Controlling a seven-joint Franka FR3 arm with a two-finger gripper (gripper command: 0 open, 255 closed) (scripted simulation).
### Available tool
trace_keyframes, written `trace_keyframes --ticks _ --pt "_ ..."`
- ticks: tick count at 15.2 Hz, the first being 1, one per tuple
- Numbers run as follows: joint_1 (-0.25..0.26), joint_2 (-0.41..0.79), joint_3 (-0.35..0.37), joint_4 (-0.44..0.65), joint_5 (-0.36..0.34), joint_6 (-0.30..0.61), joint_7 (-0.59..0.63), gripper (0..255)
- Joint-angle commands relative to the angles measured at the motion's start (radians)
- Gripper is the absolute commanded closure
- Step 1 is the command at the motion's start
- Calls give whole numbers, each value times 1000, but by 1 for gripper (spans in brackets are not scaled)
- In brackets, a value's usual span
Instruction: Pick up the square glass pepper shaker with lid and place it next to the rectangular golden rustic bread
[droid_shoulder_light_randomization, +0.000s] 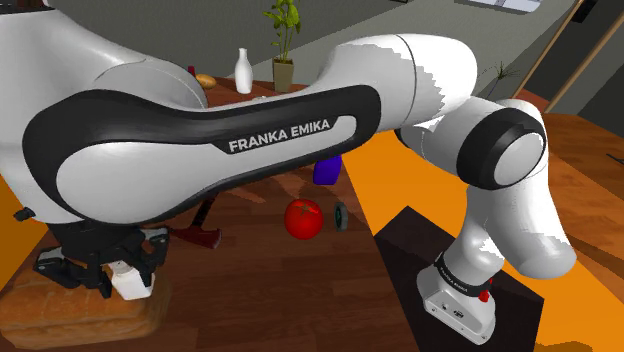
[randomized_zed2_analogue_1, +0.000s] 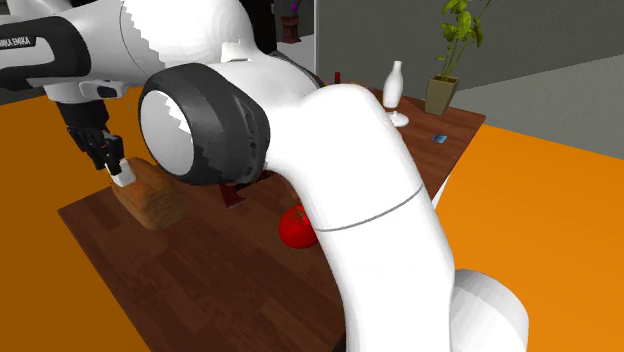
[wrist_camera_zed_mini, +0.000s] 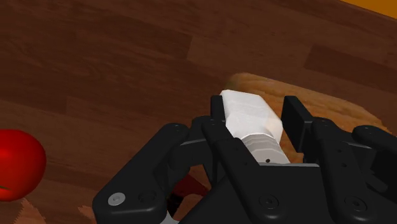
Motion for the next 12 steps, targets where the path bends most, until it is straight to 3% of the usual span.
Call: trace_keyframes --ticks 1,12 --pt "25 31 -1 38 -8 -6 20 255" --pt "8 35 -4 -106 -11 140 19 255"
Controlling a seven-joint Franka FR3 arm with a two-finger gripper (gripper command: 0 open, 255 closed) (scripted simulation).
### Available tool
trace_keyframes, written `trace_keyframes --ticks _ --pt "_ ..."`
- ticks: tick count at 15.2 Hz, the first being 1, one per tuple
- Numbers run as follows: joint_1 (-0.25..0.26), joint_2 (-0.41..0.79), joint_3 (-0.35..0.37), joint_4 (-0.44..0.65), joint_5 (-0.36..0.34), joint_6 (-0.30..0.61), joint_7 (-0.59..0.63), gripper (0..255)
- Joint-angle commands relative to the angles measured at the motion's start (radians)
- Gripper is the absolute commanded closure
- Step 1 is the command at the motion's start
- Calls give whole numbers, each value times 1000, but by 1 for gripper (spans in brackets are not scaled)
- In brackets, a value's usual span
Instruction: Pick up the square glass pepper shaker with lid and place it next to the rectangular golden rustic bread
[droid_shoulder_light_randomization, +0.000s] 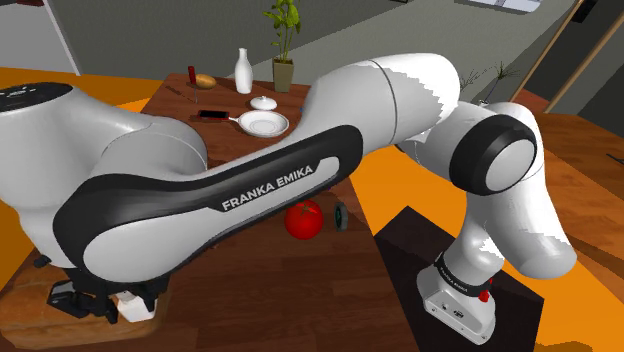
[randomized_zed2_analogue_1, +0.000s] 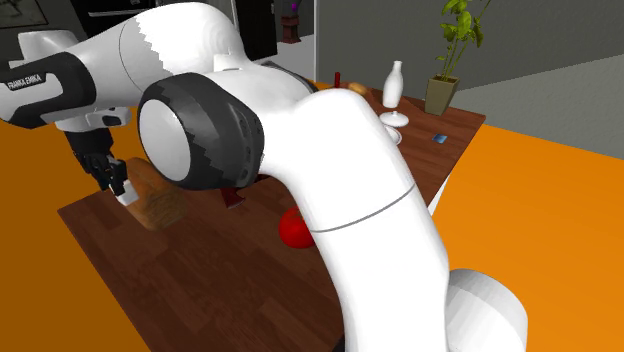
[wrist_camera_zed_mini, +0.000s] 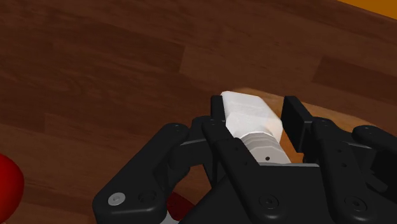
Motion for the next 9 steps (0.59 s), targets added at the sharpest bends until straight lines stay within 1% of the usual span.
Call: trace_keyframes --ticks 1,9 --pt "-2 3 -1 -22 -1 25 0 255" --pt "-6 30 -7 -86 -9 115 1 255"
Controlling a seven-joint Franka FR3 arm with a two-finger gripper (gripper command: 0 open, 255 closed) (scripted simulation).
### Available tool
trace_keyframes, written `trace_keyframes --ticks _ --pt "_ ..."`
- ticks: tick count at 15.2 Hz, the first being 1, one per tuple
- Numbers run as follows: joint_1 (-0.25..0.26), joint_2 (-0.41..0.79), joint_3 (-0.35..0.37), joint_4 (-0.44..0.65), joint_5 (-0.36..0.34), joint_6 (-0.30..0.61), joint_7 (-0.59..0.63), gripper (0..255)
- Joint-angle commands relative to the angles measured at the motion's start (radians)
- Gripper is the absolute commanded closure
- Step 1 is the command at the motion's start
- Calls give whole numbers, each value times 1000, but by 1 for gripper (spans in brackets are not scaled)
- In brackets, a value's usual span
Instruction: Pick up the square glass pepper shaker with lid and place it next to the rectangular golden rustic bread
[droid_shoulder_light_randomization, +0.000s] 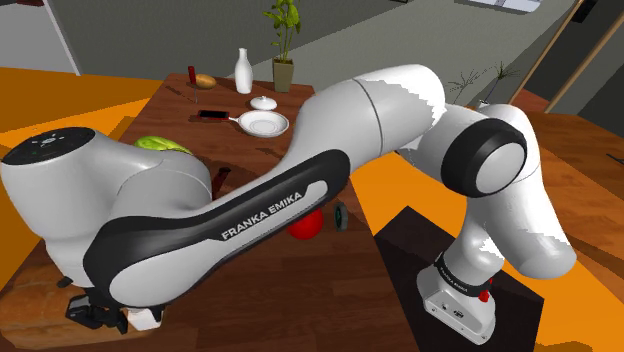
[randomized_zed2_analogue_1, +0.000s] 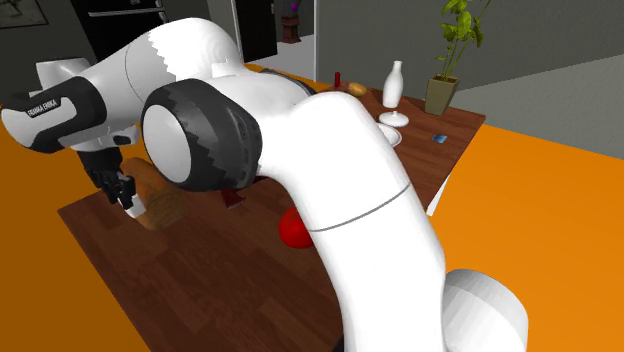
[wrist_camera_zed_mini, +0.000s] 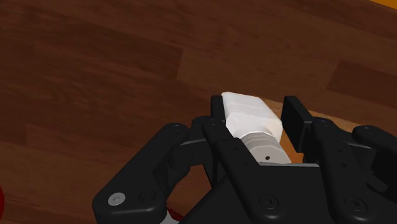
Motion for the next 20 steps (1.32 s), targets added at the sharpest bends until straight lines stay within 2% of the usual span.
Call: trace_keyframes --ticks 1,20 --pt "1 8 -2 -16 -2 24 2 255" --pt "8 115 -23 -76 -27 189 4 255"
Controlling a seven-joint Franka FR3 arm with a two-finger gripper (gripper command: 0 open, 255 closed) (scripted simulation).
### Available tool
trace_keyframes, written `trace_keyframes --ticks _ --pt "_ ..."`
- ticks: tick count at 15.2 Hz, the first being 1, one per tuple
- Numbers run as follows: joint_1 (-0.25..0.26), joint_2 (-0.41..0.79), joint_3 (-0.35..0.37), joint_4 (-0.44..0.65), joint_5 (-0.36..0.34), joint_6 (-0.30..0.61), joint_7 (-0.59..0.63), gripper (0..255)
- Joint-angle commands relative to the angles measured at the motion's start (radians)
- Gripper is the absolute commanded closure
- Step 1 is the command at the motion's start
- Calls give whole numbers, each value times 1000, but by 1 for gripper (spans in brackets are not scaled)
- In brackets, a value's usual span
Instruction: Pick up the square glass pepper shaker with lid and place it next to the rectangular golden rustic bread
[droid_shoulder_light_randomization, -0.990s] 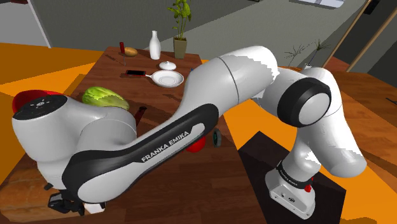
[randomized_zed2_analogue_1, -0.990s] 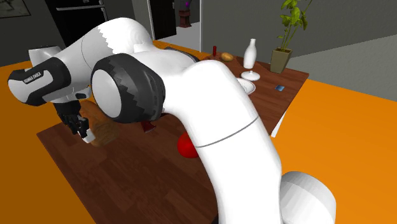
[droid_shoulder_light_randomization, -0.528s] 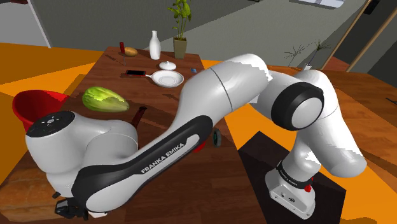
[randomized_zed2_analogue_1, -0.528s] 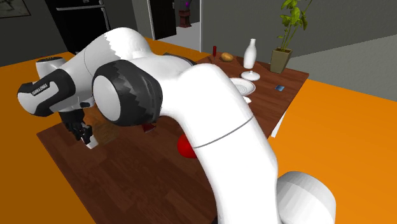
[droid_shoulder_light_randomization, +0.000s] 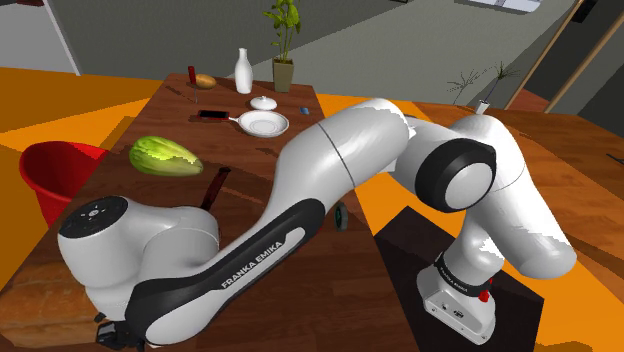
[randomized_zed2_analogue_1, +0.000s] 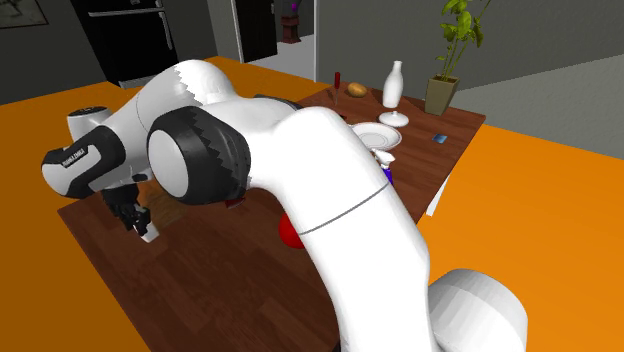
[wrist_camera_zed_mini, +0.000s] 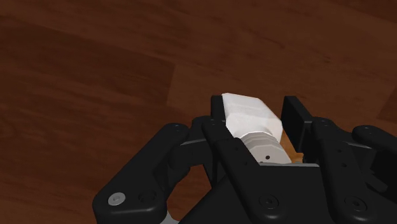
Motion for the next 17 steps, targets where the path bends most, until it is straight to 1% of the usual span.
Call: trace_keyframes --ticks 1,7,8,13,17 --pt "0 1 0 -3 -1 5 0 255" --pt "0 1 0 -3 -1 5 0 255" --pt "0 1 0 -3 -1 5 0 0" --pt "0 1 0 -3 -1 5 0 0" --pt "-13 -66 12 12 14 -77 -7 0"
